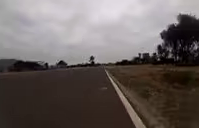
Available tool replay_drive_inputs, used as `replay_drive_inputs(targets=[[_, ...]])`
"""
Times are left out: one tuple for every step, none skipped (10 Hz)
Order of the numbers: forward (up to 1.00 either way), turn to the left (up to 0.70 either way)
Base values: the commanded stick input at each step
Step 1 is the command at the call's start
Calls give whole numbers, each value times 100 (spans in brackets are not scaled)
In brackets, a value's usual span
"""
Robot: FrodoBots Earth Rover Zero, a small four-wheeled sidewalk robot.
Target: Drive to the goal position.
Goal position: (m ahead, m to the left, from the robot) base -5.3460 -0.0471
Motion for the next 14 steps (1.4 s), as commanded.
replay_drive_inputs(targets=[[85,0],[85,0],[85,0],[85,0],[85,-4],[85,-12],[85,-25],[85,-25],[85,-25],[85,-25],[85,-25],[85,-25],[85,-24],[85,-22]])
